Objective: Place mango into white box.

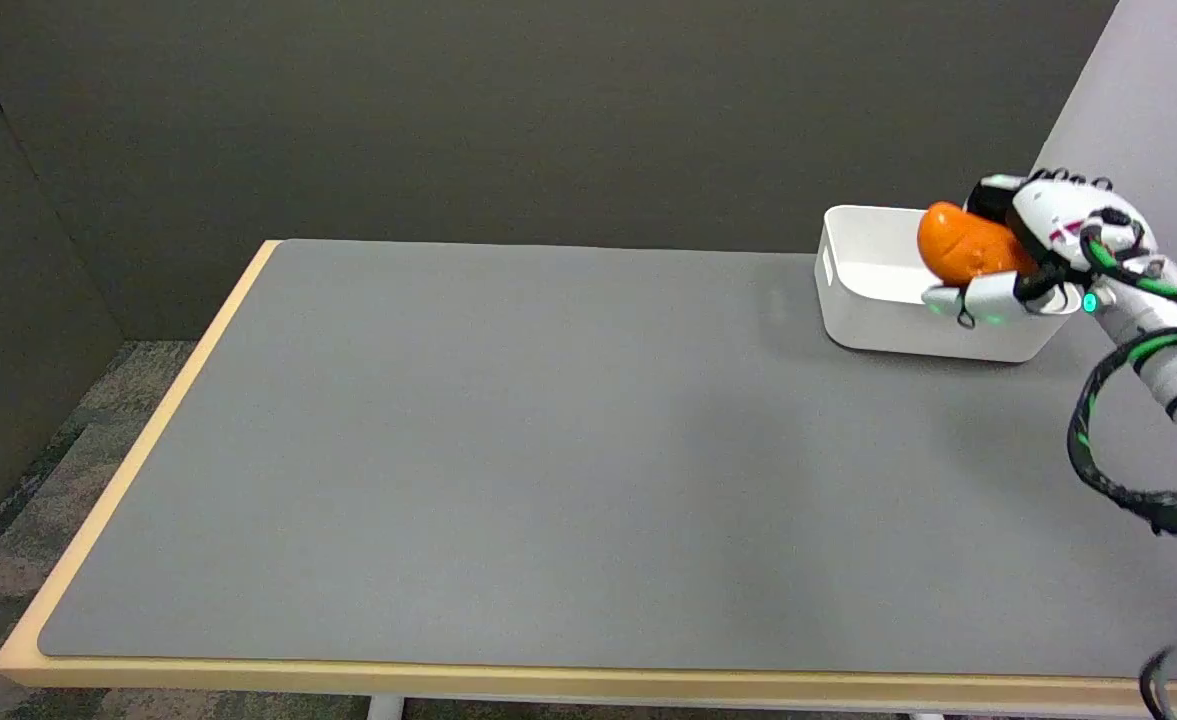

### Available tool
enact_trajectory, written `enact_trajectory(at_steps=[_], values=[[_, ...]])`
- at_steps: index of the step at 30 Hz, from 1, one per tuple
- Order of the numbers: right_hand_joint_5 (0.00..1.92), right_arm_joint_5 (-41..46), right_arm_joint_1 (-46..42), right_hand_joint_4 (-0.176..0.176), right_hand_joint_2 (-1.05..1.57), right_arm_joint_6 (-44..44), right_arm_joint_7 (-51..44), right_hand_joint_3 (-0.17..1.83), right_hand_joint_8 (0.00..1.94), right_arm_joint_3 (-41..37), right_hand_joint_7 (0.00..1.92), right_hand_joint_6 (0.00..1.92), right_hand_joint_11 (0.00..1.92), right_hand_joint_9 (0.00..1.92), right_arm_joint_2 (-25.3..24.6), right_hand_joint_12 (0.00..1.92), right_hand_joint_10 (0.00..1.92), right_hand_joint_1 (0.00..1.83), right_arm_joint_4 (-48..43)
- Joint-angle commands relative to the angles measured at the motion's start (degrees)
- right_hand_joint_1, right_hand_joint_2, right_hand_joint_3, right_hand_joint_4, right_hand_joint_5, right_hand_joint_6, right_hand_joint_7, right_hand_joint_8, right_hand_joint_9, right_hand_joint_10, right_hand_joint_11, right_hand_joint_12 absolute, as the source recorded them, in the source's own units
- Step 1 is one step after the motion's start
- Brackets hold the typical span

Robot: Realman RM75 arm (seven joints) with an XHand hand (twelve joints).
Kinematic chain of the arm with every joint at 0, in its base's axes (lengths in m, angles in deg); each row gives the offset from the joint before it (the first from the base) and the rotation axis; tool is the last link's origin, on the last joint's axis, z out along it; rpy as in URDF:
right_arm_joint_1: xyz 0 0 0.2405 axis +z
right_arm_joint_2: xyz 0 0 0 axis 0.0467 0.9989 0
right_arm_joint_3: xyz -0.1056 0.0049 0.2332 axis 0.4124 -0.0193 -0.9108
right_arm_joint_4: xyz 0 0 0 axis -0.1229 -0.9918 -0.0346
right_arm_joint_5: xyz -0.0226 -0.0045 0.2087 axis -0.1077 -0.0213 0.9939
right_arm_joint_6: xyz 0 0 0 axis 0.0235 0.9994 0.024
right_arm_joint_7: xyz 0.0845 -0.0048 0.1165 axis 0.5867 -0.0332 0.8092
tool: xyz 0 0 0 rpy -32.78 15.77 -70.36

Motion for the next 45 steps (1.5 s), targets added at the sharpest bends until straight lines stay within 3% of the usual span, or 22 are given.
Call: enact_trajectory(at_steps=[1, 14, 19, 22, 30, 32, 33, 39, 41, 45], values=[[0.67, 0.47, 28.61, -0.176, 1.01, 10.42, 8.39, 0.56, 1.58, 13.75, 0.72, 1.56, 0.67, 0.89, 5.31, 1.92, 1.82, 1.18, -26.58], [0.65, 0.47, 61.5, -0.176, 1.04, 20.19, 9.17, 0.52, 1.59, 33.33, 0.71, 1.57, 0.55, 0.88, 5.95, 1.92, 1.84, 1.17, -68.79], [0.64, 0.22, 69.13, -0.176, 1.05, 23.6, 9.17, 0.51, 1.6, 37.2, 0.7, 1.58, 0.48, 0.86, 5.7, 1.92, 1.86, 1.17, -79.88], [0.56, 0.32, 70.38, -0.145, 1.04, 24.13, 8.92, 0.53, 1.59, 37.88, 0.82, 1.56, 0.38, 0.85, 5.46, 1.92, 1.85, 1.17, -81.52], [0.49, 0.47, 69.03, -0.156, 1.15, 23.34, 8.61, 0.38, 1.65, 37.16, 0.76, 1.59, 0.29, 0.84, 5.91, 1.92, 1.83, 1.16, -82.4], [0.51, 0.44, 68.15, -0.158, 1.08, 22.67, 8.61, 0.51, 1.65, 37.17, 0.79, 1.6, 0.28, 0.83, 6.14, 1.92, 1.86, 1.16, -82.17], [0.49, 0.29, 67.44, -0.155, 1.15, 22.23, 8.61, 0.37, 1.65, 37.26, 0.76, 1.59, 0.28, 0.83, 6.29, 1.92, 1.83, 1.15, -81.82], [0.58, 0.06, 62.16, -0.176, 1.13, 19.5, 8.61, 0.42, 1.66, 37.81, 0.64, 1.63, 0.26, 0.81, 7.24, 1.92, 1.89, 1.15, -79.48], [0.5, -0.09, 60.35, -0.145, 1.14, 17.95, 8.61, 0.38, 1.64, 37.97, 0.76, 1.59, 0.3, 0.82, 7.39, 1.92, 1.81, 1.15, -78.06], [0.5, -0.09, 58.31, -0.139, 1.15, 17.32, 8.61, 0.37, 1.64, 38.71, 0.76, 1.59, 0.32, 0.83, 7.3, 1.92, 1.81, 1.14, -77.81]])
